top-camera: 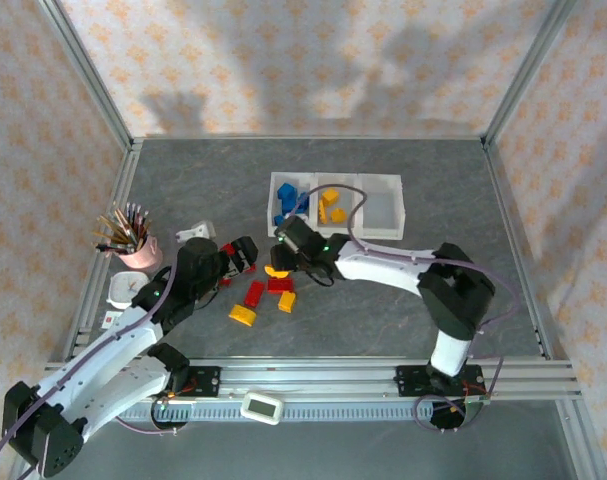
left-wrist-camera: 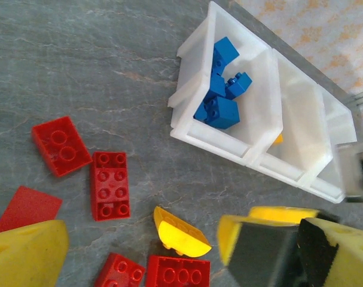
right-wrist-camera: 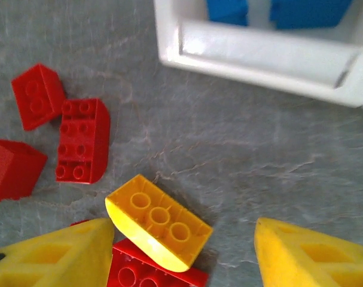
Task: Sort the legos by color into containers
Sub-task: Pick up the lego from the center of the table.
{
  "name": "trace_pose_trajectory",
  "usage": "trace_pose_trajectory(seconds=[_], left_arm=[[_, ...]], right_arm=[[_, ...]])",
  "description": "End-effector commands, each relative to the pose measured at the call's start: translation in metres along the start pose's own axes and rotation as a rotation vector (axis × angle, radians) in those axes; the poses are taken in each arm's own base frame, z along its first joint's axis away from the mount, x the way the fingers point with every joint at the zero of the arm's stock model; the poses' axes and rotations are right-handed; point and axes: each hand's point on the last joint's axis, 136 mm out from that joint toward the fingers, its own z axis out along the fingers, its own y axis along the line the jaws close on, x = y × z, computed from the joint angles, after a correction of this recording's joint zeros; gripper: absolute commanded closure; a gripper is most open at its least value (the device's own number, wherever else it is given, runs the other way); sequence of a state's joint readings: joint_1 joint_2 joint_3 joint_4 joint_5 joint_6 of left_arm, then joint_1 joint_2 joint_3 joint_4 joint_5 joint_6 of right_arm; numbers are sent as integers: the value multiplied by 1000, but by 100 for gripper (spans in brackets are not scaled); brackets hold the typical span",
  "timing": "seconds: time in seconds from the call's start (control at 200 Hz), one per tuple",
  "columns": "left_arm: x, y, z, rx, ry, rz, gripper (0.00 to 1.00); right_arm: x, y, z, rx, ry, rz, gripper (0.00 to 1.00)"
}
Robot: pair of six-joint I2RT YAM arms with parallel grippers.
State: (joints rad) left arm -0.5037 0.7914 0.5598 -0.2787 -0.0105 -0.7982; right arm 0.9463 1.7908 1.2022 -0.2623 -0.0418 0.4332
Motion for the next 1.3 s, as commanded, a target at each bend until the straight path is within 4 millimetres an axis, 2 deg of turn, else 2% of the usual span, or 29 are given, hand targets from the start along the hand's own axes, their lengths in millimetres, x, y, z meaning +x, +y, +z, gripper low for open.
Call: trace_pose_trajectory(seconds=[0.0, 0.11, 0.245, 0.581, 0.906, 1.296], left_arm=[[1, 17, -6, -56, -21, -27, 1], [1, 24, -10, -75, -36, -36, 1], [2, 29, -12, -82, -45, -42, 1], [2, 37, -14, -108, -58, -40, 1], [2, 34, -12, -96, -56, -35, 1], [-2, 27, -13, -81, -57, -30, 1]], right_arm=[[-6, 10, 7, 14, -11, -23, 33], [0, 16, 17, 24, 10, -52, 28], [6, 22, 31, 36, 36, -90, 27], [16, 11, 54, 135, 83, -177, 24], [16, -4, 54, 208, 76, -206, 37], [10, -10, 46, 175, 73, -168, 66]])
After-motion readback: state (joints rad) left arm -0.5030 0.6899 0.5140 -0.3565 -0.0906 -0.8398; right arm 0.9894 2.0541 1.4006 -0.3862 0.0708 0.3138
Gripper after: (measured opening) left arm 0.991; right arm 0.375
